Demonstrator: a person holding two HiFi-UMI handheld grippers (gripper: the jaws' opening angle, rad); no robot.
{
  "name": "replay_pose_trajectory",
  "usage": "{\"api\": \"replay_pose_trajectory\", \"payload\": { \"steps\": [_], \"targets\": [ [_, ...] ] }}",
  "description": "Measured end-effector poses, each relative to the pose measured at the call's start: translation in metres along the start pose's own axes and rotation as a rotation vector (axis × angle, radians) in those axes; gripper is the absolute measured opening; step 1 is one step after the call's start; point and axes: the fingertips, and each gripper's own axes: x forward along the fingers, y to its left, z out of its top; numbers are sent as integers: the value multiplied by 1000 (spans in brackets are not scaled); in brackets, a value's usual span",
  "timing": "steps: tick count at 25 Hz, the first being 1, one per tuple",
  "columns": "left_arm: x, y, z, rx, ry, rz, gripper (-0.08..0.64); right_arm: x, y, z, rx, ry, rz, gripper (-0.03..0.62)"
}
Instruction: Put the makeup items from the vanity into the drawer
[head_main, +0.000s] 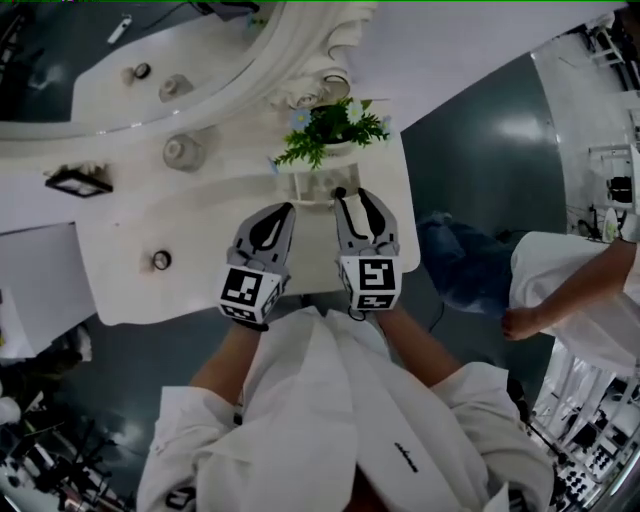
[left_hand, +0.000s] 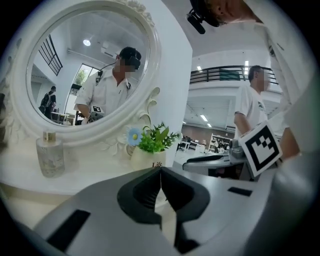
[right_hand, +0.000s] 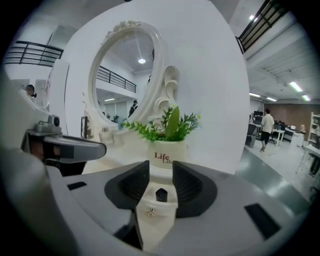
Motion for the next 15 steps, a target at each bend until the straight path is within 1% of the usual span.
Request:
{"api": "replay_pose_trajectory", "payload": {
  "steps": [1, 3, 4, 5, 11, 15],
  "targets": [
    [-5, 1, 3, 3, -8, 4, 28, -6, -2, 8, 5, -29, -14, 142],
    [-16, 4, 12, 10, -29, 13, 28, -17, -6, 24, 14, -83, -37, 56],
    [-22, 7, 17, 11, -41, 19, 28, -22, -6, 31, 16, -104, -43, 29],
    [-29, 9, 23, 13, -51, 26, 28, -27, -5, 39, 17, -120, -42, 18],
    [-69, 20, 62, 45, -117, 62, 28, -60, 0, 78, 44, -201, -18, 17],
    [-92, 26, 74, 65, -152, 85, 28, -83, -5, 92, 52, -253, -26, 17]
  ]
}}
